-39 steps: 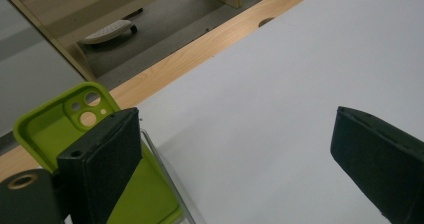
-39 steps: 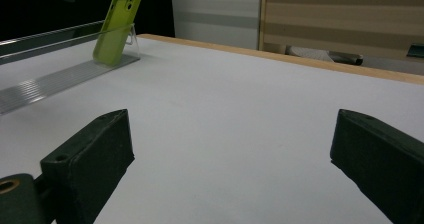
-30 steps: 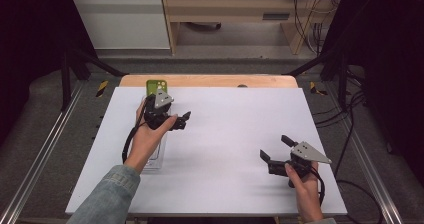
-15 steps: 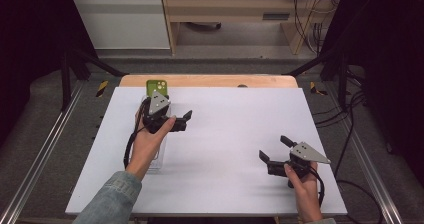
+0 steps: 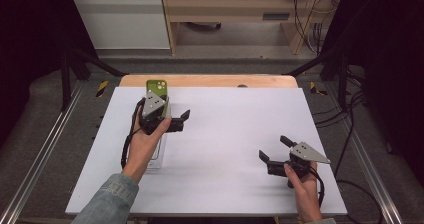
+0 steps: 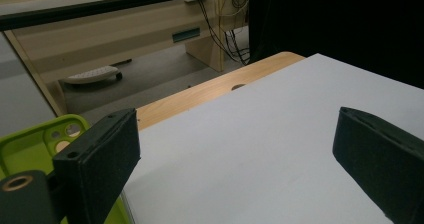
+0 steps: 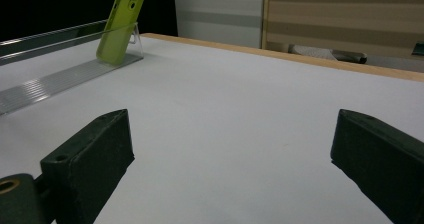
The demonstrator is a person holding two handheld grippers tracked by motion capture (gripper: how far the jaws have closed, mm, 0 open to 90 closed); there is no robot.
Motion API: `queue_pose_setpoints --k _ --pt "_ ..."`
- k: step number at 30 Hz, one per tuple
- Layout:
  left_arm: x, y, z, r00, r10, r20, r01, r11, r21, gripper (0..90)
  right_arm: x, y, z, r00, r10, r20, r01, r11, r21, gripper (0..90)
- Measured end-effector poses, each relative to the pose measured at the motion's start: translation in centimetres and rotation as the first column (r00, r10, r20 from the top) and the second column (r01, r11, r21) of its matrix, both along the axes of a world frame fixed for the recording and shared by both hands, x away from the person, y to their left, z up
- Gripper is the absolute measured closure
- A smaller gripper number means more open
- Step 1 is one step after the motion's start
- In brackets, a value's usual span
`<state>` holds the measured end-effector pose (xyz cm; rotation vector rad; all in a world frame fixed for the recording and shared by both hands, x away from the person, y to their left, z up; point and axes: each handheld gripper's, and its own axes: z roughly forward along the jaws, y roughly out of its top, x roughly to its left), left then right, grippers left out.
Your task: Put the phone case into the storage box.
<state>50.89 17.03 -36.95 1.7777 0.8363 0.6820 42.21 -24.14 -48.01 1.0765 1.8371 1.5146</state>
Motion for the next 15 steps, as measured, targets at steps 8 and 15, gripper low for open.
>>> queue_pose_setpoints --k 8,15 --pt "-0.46 0.31 0.19 0.9997 -0.003 0.025 0.003 0.9999 -0.011 4.4 -0.02 -0.02 0.03 1.0000 -0.002 0.002 0.002 1.0000 0.002 3.7" --pt "-0.88 0.93 0.46 0.9987 -0.001 0.050 0.003 0.9992 -0.039 4.4 0.00 -0.06 0.04 1.0000 -0.004 0.003 0.004 1.0000 0.002 3.7"
